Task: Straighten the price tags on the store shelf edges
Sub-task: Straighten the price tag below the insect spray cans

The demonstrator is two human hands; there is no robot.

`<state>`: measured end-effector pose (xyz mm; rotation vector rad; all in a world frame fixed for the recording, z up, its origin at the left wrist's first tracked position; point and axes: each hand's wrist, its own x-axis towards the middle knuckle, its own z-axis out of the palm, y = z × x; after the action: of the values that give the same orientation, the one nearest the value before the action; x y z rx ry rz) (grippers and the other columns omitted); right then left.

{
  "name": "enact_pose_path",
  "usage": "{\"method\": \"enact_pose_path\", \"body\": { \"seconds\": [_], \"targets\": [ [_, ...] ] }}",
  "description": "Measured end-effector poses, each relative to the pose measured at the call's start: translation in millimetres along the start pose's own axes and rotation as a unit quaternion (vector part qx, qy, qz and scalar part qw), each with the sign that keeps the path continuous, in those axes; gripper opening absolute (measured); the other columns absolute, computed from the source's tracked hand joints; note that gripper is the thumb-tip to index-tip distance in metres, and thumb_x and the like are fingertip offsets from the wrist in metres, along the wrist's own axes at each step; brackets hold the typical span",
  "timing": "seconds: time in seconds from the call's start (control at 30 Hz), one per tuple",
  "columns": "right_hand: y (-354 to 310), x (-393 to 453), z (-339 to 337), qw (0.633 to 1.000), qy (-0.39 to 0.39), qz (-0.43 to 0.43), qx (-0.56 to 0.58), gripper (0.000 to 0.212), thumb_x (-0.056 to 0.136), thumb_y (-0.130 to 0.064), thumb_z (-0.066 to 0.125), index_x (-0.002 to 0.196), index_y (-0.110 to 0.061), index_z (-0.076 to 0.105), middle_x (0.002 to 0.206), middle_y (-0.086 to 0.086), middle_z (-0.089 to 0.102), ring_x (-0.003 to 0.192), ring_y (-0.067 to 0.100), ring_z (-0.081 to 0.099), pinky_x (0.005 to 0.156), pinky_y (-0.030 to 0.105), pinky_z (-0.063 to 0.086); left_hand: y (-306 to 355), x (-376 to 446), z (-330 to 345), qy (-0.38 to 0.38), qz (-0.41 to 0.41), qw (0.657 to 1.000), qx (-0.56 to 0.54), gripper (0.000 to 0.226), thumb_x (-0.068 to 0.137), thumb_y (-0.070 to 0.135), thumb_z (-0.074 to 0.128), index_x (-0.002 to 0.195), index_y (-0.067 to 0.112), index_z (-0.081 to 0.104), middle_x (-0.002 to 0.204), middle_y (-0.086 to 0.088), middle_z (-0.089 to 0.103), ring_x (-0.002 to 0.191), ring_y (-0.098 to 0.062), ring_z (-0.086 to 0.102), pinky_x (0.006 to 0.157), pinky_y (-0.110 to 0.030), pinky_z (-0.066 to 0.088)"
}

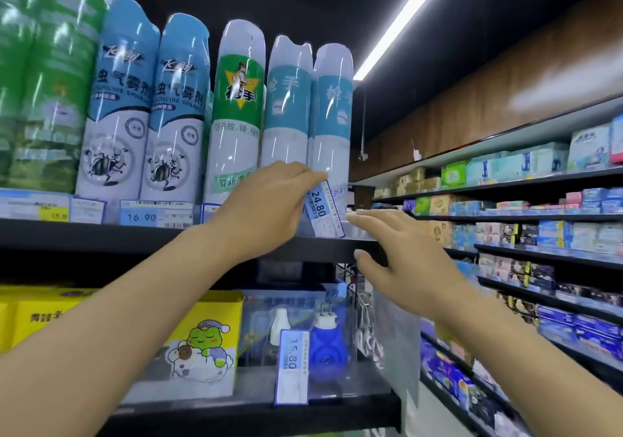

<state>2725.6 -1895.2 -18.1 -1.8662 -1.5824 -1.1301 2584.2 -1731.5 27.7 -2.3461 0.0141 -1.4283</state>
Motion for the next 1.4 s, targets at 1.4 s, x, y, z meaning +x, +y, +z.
{"method": "enact_pose_path", "body": {
  "seconds": [1.4],
  "targets": [
    [-18,-6,14,0.998,-0.017,-0.003,-0.061,0.054,0.085,-0.037,0.049,0.136,-0.018,0.05,0.141,0.001,0.048,0.132,0.023,0.04,0.107,0.03,0.018,-21,-24,-2,0.128,-0.105,0.986,0.002,0.007,0.088,0.021,0.064,0.091,0.018,0.068,0.072,0.004,0.062,0.077,-0.025,0.053,0.075,-0.034,0.03]
  ]
}}
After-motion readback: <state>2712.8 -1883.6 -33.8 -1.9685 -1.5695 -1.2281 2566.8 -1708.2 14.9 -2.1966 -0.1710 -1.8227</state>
